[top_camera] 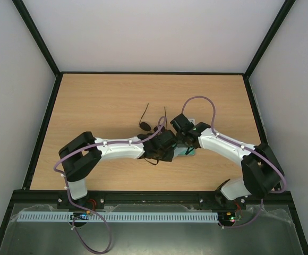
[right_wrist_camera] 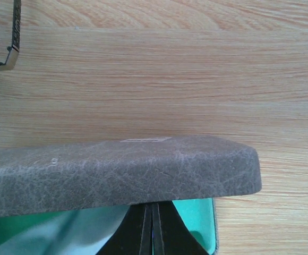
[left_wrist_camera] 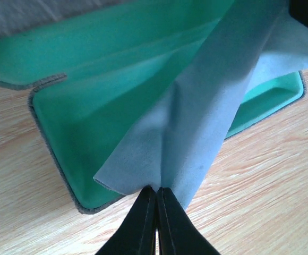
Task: Organize the sunglasses
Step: Place the glasses cleaning cloth in the sunglasses case.
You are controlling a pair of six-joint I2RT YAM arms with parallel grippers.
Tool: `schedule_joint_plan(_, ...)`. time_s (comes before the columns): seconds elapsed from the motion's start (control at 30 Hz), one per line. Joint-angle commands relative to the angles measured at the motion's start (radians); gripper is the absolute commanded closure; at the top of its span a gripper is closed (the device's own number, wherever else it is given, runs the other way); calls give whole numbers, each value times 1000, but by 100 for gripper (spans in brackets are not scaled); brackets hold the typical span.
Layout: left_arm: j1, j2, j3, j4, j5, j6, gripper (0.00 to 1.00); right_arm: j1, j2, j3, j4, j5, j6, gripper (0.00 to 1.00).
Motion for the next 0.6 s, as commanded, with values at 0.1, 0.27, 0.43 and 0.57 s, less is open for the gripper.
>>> schedule_joint_plan(0.1, 12, -32, 5, -50, -76, -3, 98, 2, -93, -64, -15, -16, 28, 99)
schedule_joint_plan(0.27, 20, -37, 31, -64, -96, 4, 98, 2, -134, -98, -9, -65, 57, 99)
schedule_joint_plan(0.43, 28, -43, 44, -64, -126, 5, 98, 1, -132, -111, -6, -76, 60, 99)
schedule_joint_plan(0.57, 39, -40, 52, -58, -150, 6, 98, 1, -123, -125, 8, -69, 58, 99)
